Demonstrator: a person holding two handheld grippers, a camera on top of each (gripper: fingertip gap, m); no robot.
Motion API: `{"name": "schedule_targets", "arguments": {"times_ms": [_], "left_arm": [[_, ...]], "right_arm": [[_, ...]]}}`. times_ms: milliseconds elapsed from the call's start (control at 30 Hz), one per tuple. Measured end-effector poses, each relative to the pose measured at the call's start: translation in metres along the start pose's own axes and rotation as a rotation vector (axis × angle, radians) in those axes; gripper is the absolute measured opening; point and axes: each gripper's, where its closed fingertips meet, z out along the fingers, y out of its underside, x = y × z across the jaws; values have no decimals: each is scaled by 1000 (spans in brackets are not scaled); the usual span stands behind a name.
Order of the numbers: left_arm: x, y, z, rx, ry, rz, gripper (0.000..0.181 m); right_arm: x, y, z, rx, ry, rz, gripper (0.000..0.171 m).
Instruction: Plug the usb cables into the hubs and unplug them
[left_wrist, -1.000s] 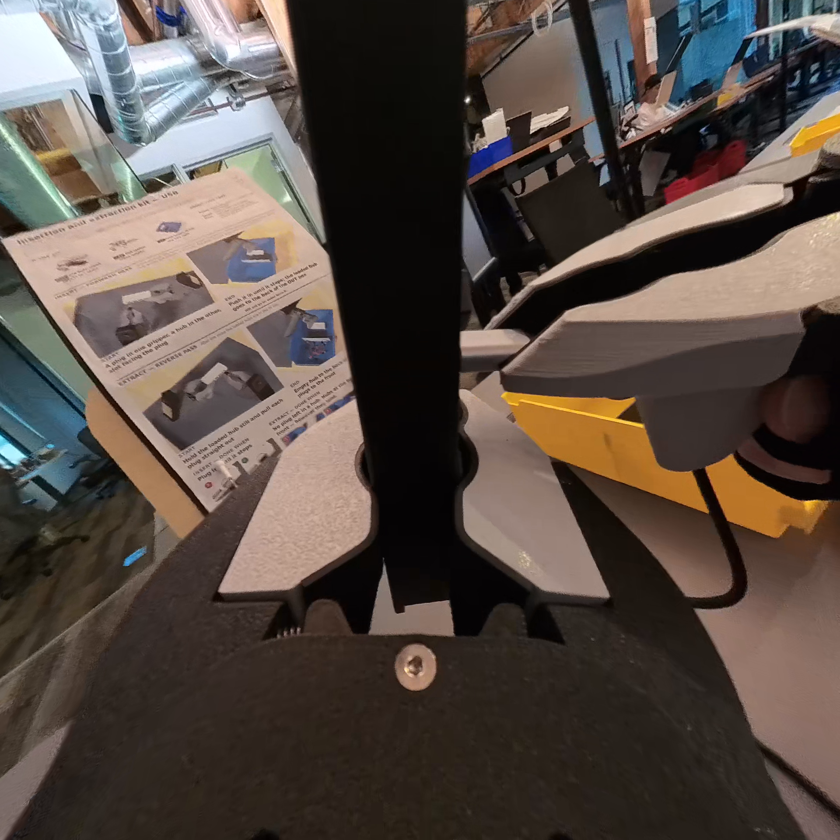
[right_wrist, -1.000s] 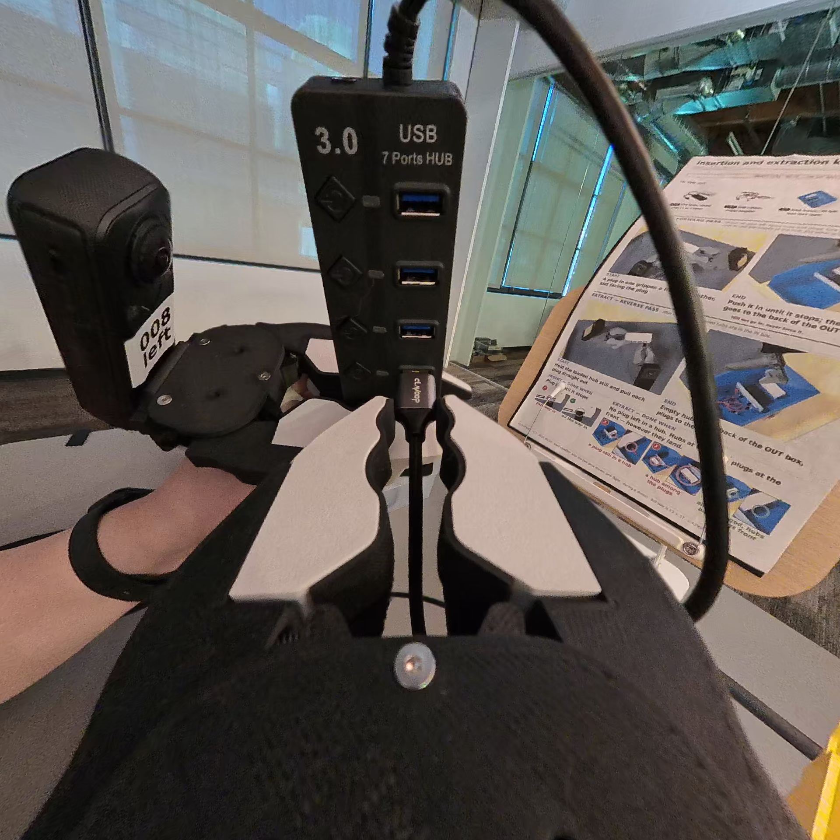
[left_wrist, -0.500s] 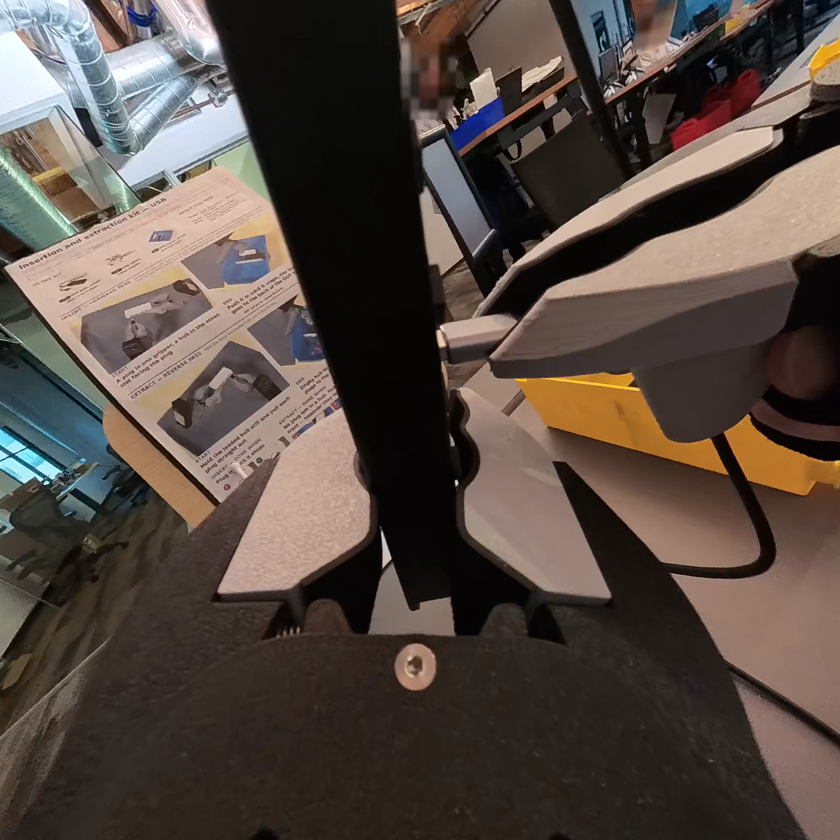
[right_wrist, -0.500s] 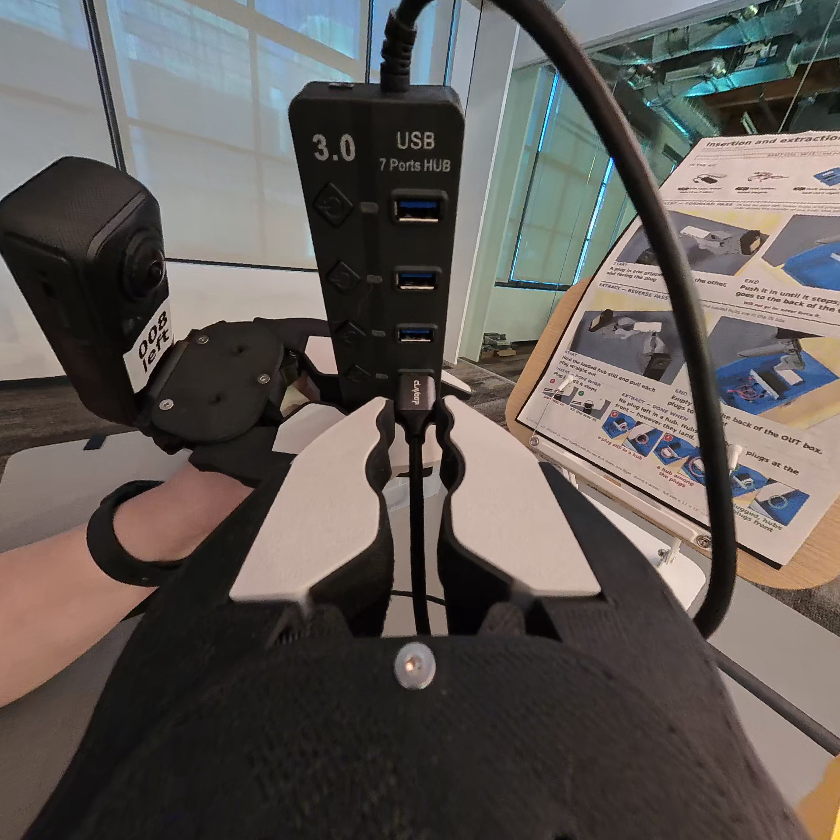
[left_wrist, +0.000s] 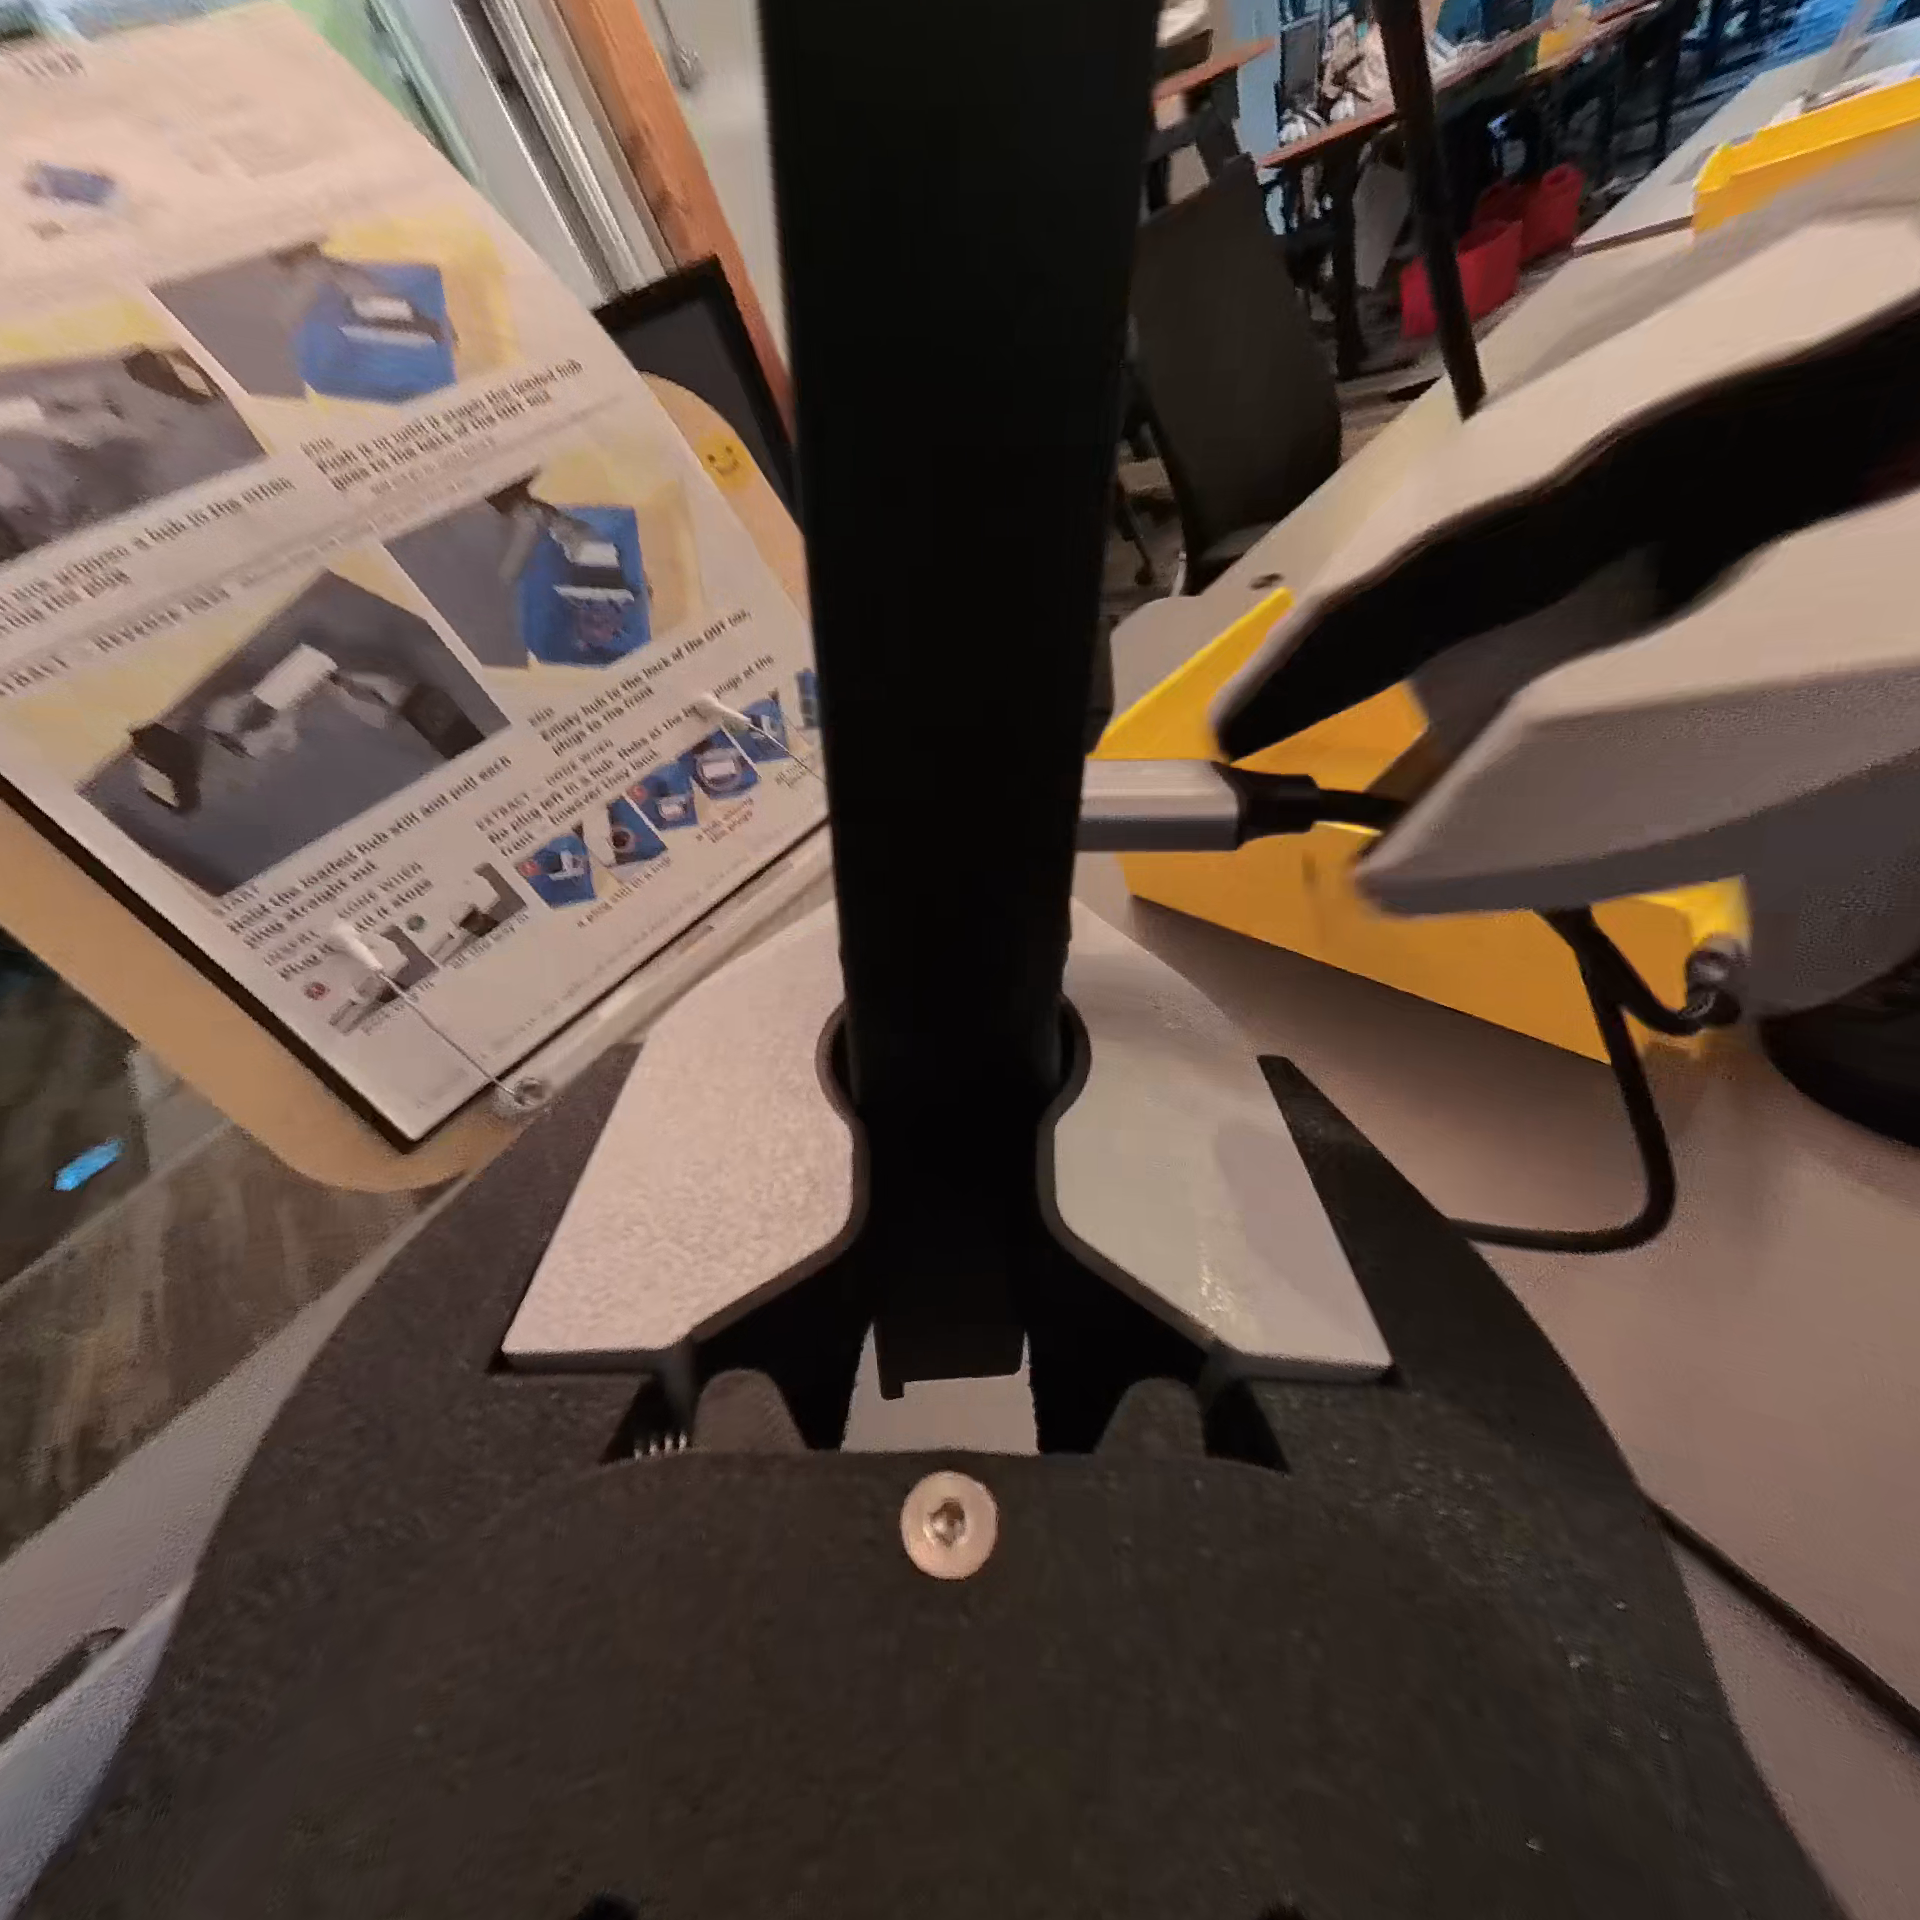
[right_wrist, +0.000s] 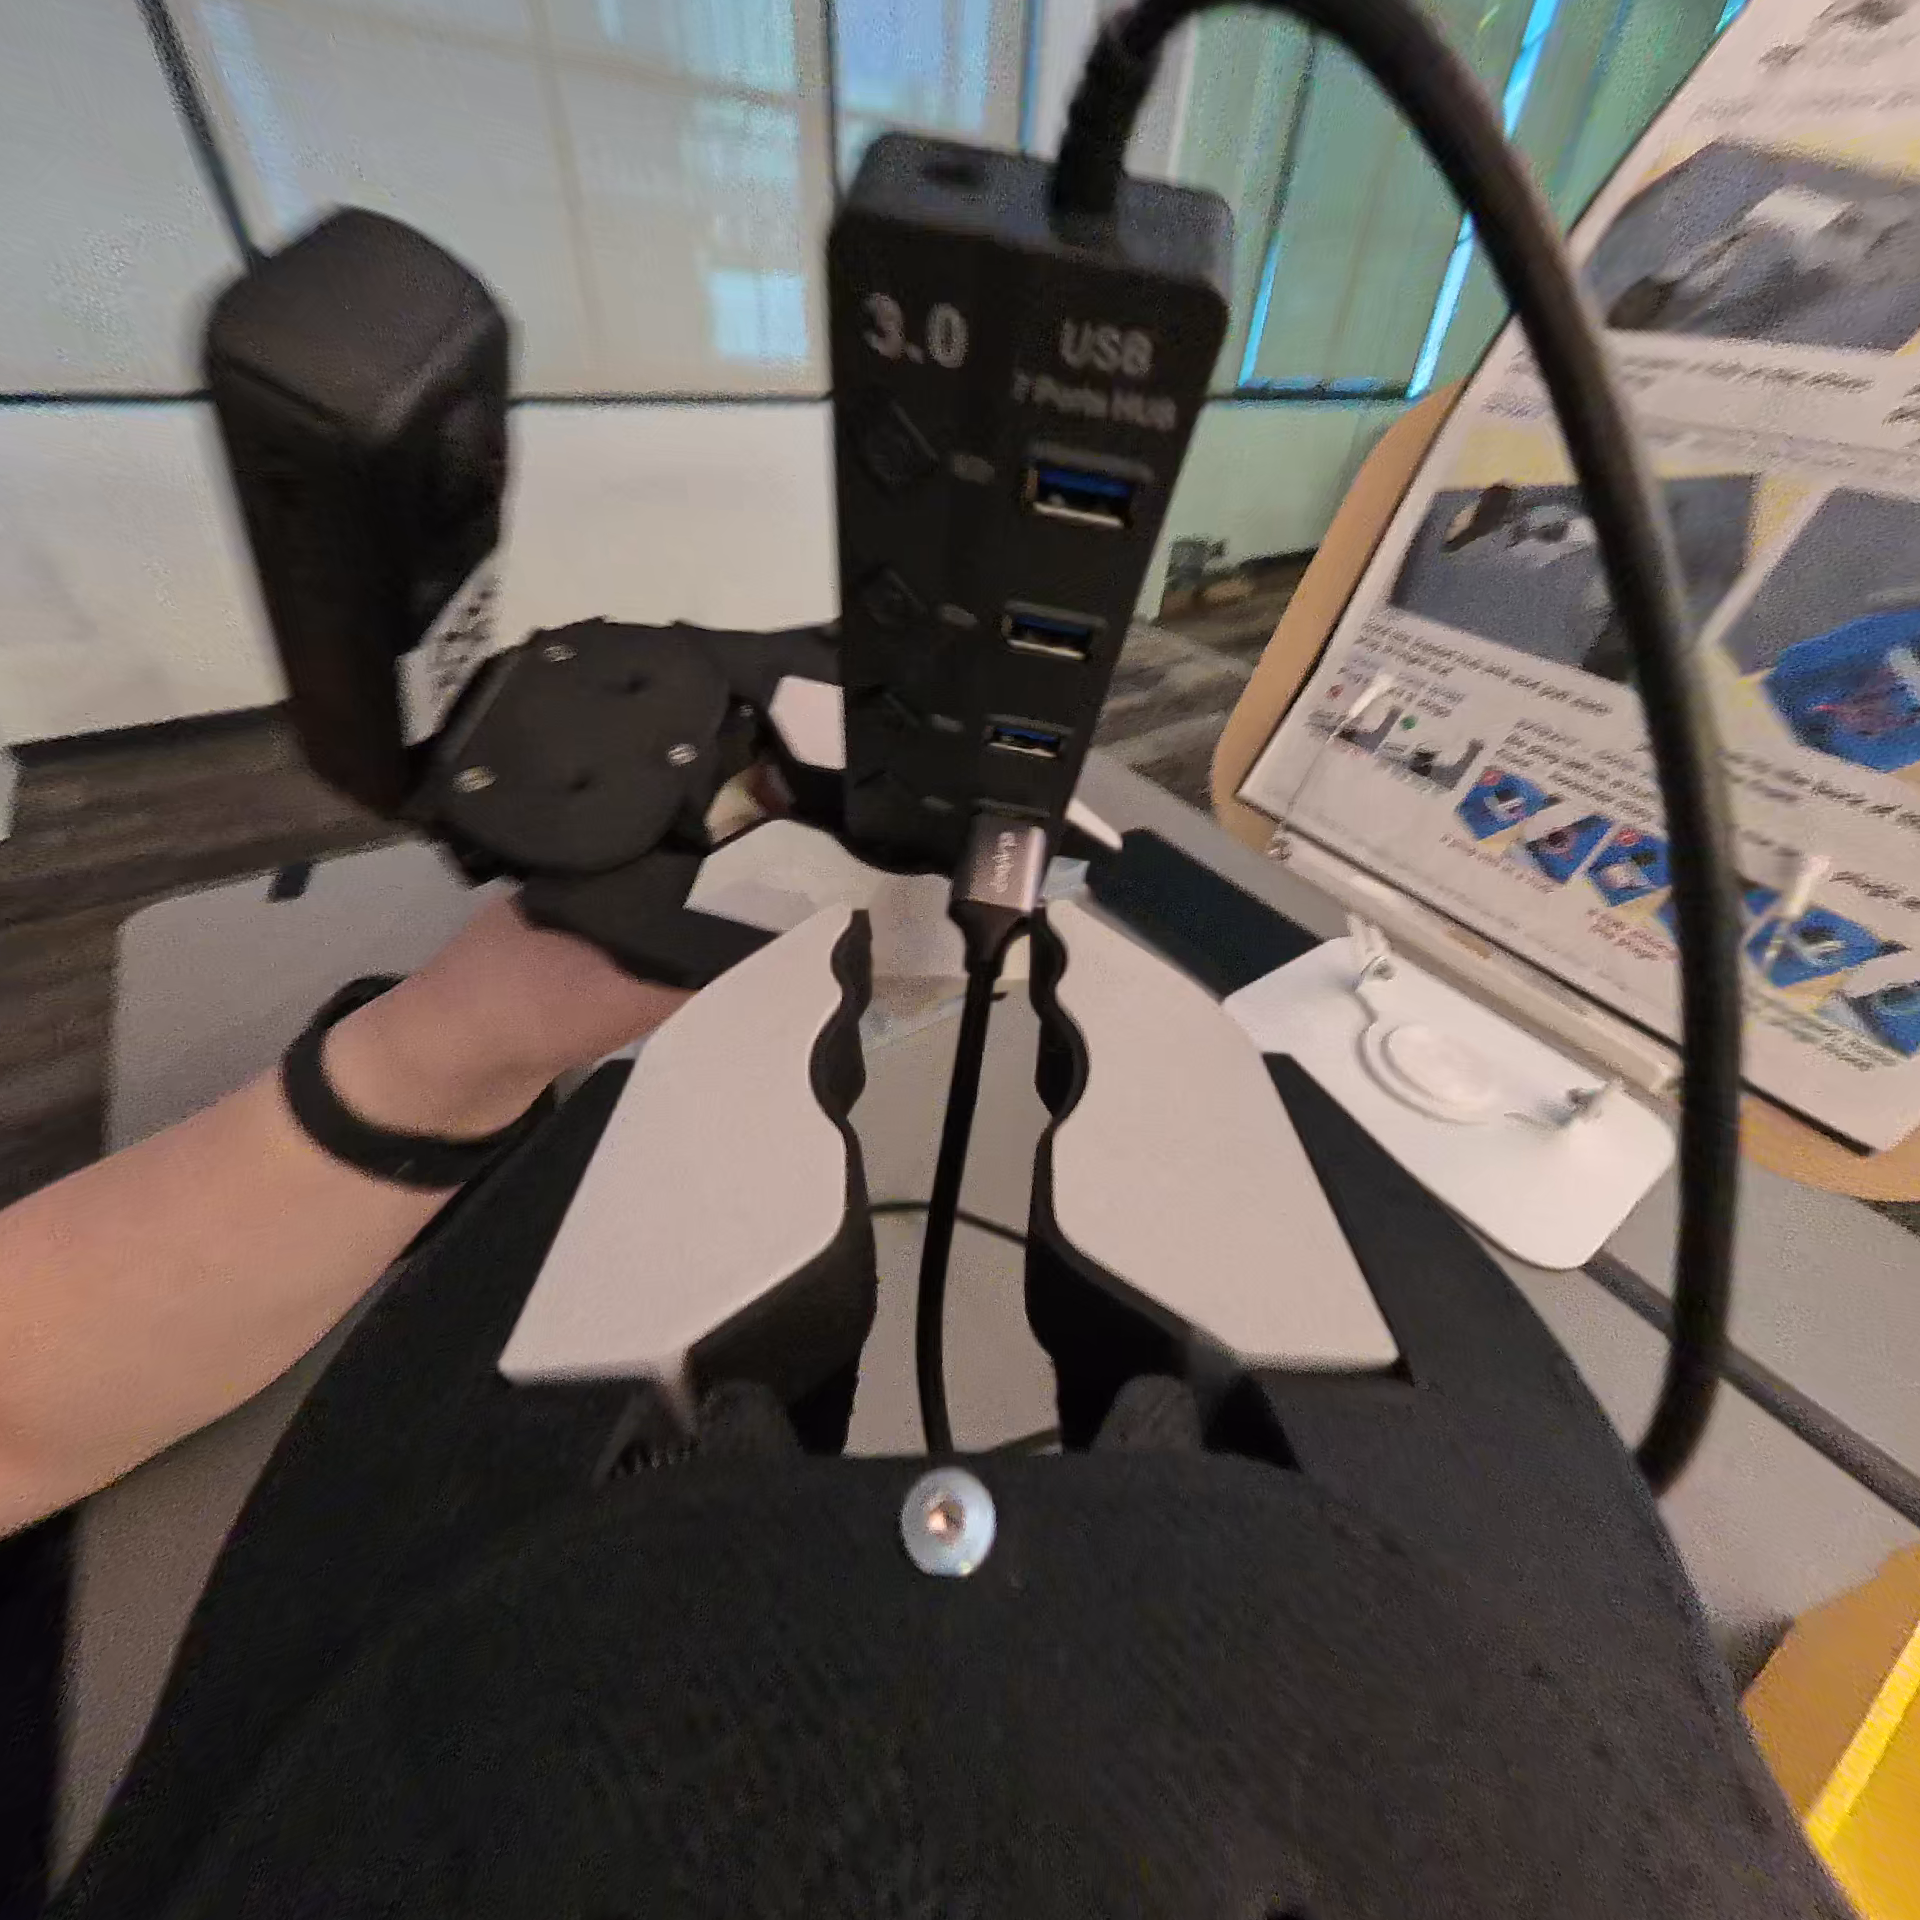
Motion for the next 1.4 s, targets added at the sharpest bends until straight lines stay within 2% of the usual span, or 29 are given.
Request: {"name": "schedule_targets", "arguments": {"times_ms": [133, 267, 333, 400, 500, 567, 667, 800, 900, 967, 1200, 1267, 1300, 1400], "left_arm": [[10, 7, -5, -15, 194, -125, 27], [37, 5, -17, -12, 448, -179, 26], [49, 1, -22, 7, 541, -198, 26], [61, -2, -27, 15, 624, -209, 26], [74, 0, -30, -2, 707, -214, 26], [81, 4, -28, -24, 728, -202, 27], [94, 6, -30, -38, 797, -198, 26], [112, 1, -35, -28, 903, -221, 27], [119, -4, -37, -13, 960, -267, 27], [122, -5, -39, -8, 993, -292, 27], [127, -4, -37, -31, 986, -286, 27], [128, -1, -34, -52, 971, -283, 27], [127, 2, -31, -68, 955, -282, 27], [121, 10, -22, -109, 877, -255, 28]], "right_arm": [[-13, -29, -41, 0, -107, -48, 30], [10, -68, -88, 195, -49, -190, 32], [22, -81, -105, 294, -38, -188, 32], [26, -83, -110, 340, -111, -152, 39], [17, -68, -101, 282, -336, -13, 55], [10, -56, -91, 223, -459, 75, 61], [9, -39, -71, 153, -495, 100, 64], [1, -24, -58, 113, -542, 51, 61], [-11, -24, -58, 116, -622, 59, 44], [-10, -23, -56, 120, -609, 47, 39], [-7, -11, -43, 48, -527, 7, 39], [-6, -5, -38, 17, -509, -5, 38], [-8, -3, -39, 4, -525, -12, 28], [-5, 1, -36, -38, -504, 0, 27]]}}
